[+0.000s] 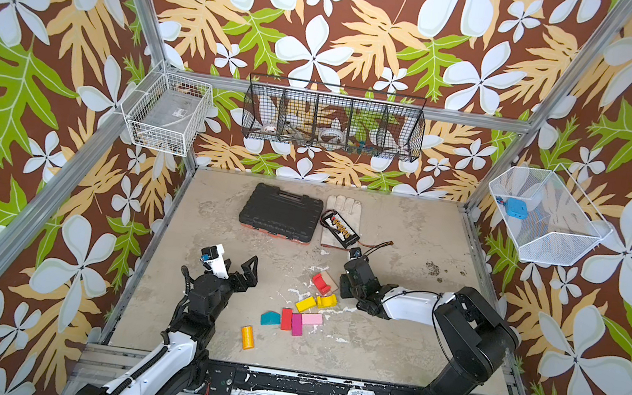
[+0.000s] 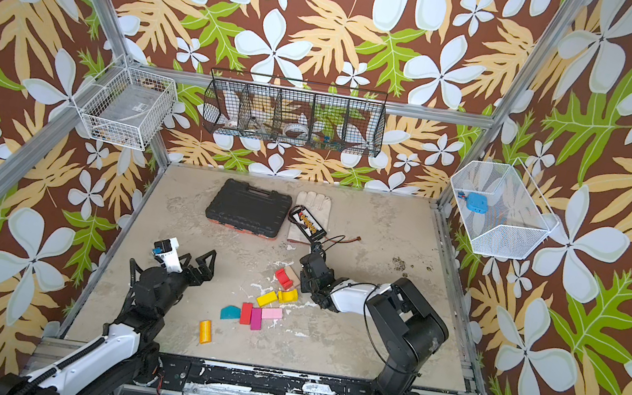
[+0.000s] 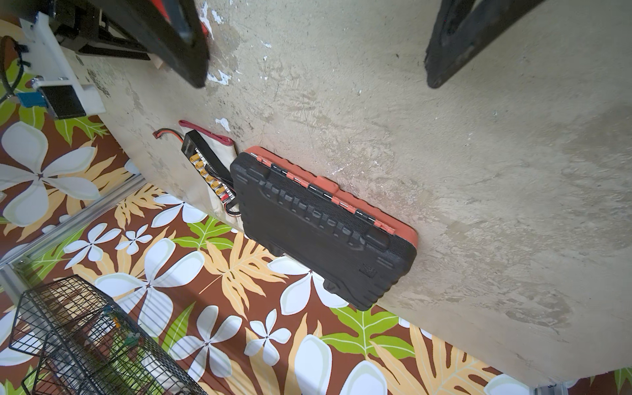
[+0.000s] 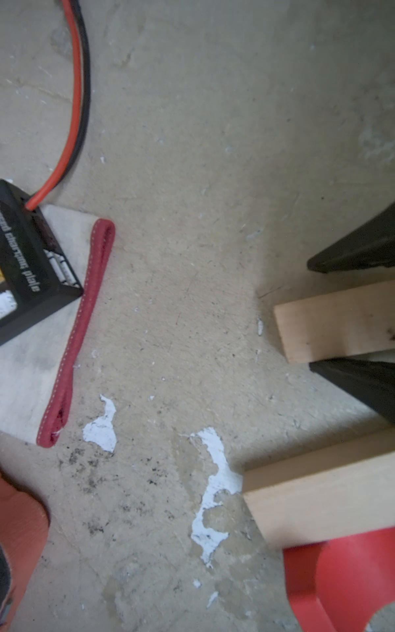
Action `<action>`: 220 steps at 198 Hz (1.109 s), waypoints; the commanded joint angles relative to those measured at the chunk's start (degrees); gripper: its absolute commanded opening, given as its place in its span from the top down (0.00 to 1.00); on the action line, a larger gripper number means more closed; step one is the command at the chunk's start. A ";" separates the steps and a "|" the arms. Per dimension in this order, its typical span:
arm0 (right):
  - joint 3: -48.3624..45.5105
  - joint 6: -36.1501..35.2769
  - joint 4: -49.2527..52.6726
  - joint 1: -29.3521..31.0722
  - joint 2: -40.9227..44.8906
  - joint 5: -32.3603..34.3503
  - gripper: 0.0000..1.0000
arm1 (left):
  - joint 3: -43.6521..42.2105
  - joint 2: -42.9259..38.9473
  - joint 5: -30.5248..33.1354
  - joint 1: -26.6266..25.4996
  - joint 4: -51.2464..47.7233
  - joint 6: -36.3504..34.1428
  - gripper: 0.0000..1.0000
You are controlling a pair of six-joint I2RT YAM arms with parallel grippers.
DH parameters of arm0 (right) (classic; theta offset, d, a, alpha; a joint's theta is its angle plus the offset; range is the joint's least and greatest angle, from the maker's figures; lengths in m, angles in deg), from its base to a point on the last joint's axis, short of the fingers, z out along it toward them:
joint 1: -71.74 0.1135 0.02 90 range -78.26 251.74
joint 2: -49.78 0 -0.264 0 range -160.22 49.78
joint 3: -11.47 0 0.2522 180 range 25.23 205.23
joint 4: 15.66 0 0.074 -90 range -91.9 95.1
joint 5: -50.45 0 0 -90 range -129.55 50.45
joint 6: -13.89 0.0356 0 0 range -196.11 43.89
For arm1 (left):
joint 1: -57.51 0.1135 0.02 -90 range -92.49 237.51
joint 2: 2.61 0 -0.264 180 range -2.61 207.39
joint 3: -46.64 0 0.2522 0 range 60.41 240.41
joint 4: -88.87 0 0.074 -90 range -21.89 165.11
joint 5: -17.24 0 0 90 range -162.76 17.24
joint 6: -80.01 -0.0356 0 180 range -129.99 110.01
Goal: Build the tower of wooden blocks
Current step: 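Close the right gripper on the plain wood bar farthest from the blocks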
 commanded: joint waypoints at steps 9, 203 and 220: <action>-1.33 1.88 6.06 0.08 0.45 -0.44 0.66 | -0.05 -0.28 -0.99 -0.06 2.47 -0.15 0.00; -2.72 5.71 6.04 0.35 1.58 2.62 0.80 | -0.28 -0.05 -1.17 -0.06 3.80 -0.29 0.00; -2.96 6.27 7.03 0.37 1.22 5.26 0.82 | -0.28 0.13 -1.17 -0.03 4.03 -0.34 0.00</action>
